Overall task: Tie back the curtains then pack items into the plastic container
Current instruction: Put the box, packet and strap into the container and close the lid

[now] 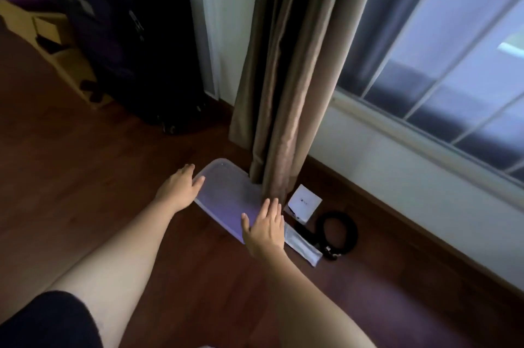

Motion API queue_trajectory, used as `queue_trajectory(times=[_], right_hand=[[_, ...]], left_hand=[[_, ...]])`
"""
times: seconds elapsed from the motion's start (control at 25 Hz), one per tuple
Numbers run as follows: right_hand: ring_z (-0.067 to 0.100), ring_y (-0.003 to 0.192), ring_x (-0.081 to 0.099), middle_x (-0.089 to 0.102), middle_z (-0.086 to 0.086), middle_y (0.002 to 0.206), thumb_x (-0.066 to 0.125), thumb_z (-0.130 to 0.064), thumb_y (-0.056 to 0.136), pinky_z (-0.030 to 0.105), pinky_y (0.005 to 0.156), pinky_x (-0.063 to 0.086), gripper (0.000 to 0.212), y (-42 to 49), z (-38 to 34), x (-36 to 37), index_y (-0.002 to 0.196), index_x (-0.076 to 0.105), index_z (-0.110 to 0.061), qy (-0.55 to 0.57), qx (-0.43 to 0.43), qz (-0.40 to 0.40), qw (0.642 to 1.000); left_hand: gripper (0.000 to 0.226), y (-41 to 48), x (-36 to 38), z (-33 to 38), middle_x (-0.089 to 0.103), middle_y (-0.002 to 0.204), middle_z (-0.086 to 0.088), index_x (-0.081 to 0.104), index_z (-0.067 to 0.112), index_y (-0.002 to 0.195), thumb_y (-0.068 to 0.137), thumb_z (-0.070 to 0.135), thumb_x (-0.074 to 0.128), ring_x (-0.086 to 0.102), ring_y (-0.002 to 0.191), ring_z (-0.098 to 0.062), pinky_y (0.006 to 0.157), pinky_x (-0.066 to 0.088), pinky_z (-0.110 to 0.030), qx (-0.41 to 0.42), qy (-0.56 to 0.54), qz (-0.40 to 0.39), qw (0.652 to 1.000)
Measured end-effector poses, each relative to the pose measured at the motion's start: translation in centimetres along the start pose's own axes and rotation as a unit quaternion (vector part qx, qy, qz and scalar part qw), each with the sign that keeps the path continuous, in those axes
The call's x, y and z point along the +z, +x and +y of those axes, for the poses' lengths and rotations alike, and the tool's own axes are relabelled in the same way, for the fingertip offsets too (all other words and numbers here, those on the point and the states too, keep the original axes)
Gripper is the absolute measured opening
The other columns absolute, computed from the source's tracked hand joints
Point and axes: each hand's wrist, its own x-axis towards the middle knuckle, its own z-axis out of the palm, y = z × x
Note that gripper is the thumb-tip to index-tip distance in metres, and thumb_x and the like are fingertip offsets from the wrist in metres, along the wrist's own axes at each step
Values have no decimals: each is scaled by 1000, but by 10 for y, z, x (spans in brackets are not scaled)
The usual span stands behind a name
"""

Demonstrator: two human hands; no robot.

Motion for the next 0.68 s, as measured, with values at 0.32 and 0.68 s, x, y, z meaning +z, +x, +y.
queue_trajectory(times=[0.32, 0.68], right_hand=[[31, 146, -7, -13, 22, 156, 31, -52, 96, 36, 118, 4, 83, 117, 85, 150, 147, -10, 0, 45, 76, 44, 995], [35, 139, 28, -9, 23, 156, 50, -46, 92, 29, 107, 30, 97, 152, 97, 190, 145, -18, -2, 202, 89, 43, 974]], left_hand=[[62, 140, 155, -74, 16, 157, -14, 17, 8, 149, 99, 35, 39, 21, 143, -32, 114, 27, -44, -5, -22, 26, 999], [72, 199, 207, -114, 29, 149, -24, 18, 3, 148, 93, 30, 55, 37, 131, -43, 103, 37, -50, -118, -181, 49, 975]])
